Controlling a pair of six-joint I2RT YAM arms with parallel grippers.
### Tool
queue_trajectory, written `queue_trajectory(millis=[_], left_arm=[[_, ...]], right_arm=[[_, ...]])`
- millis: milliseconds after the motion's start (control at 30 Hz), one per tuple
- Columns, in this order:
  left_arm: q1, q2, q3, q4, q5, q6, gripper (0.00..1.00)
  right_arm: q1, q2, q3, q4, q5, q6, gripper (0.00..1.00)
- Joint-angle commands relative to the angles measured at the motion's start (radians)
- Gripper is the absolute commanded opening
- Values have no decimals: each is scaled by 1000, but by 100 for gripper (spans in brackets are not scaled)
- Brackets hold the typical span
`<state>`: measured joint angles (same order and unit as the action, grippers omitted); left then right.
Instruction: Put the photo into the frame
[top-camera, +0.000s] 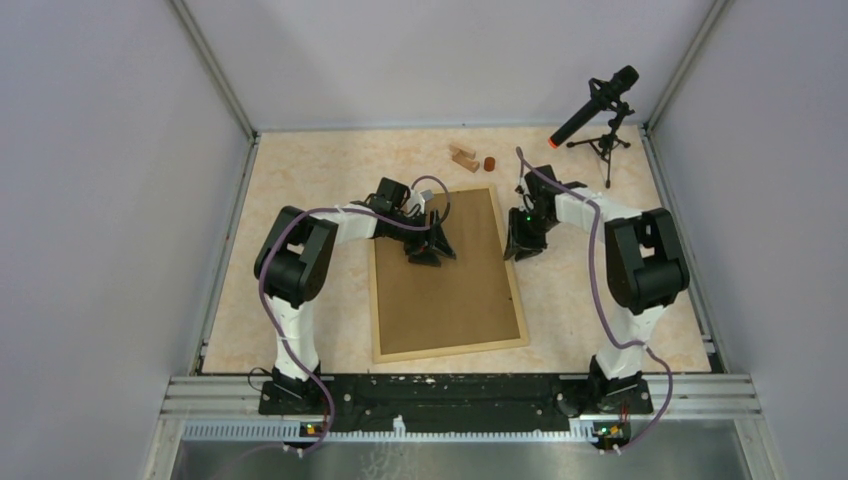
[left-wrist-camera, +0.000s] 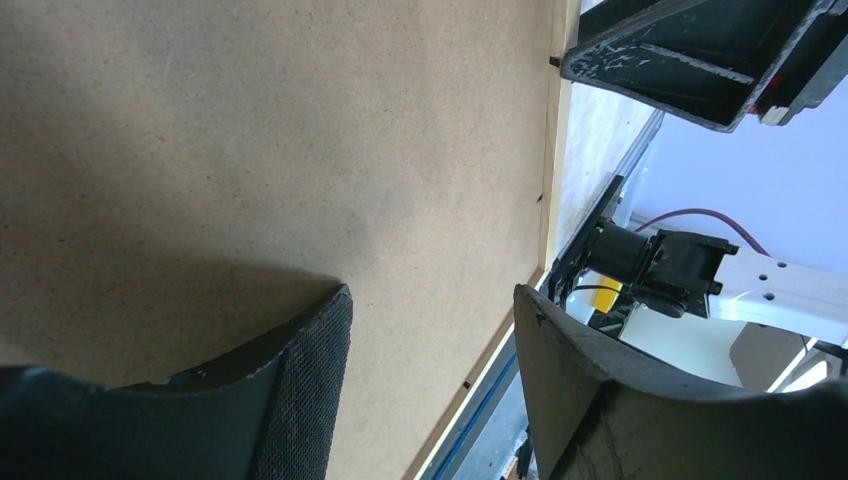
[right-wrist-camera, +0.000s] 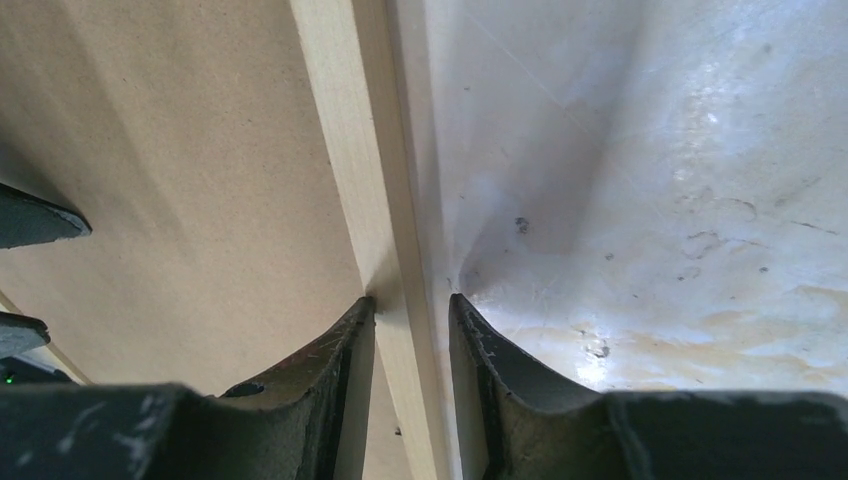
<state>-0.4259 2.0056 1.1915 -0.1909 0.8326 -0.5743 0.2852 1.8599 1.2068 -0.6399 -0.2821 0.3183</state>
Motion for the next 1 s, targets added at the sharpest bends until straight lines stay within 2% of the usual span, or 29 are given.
queue_trajectory(millis=[0, 233, 433, 467, 567, 600, 633, 700, 800, 967], left_arm=[[-4, 18, -30, -42, -63, 28, 67], [-3, 13, -33, -41, -61, 28, 67], [-4, 11, -33, -38, -57, 26, 67], [-4, 10, -34, -38, -56, 25, 67], [-3, 11, -33, -40, -59, 28, 67], [-4, 11, -33, -42, -60, 30, 67], [-3, 12, -33, -43, -60, 30, 67], [-4, 13, -32, -43, -58, 29, 67], [-4, 10, -33, -38, -55, 25, 67], [-4, 6, -37, -34, -51, 23, 67]], right_arm=[[61, 62, -25, -31, 170, 10, 32], [87, 141, -37, -14, 272, 70, 32], [106, 189, 9, -20, 302, 75, 34], [112, 195, 19, -16, 272, 69, 35], [116, 149, 10, 65, -124, 53, 40], [117, 106, -1, 90, -192, 63, 43], [116, 56, 3, 93, -198, 69, 50], [115, -20, 49, 17, -60, 58, 59], [110, -65, 121, -142, 169, 7, 60], [62, -76, 138, -173, 220, -29, 56]])
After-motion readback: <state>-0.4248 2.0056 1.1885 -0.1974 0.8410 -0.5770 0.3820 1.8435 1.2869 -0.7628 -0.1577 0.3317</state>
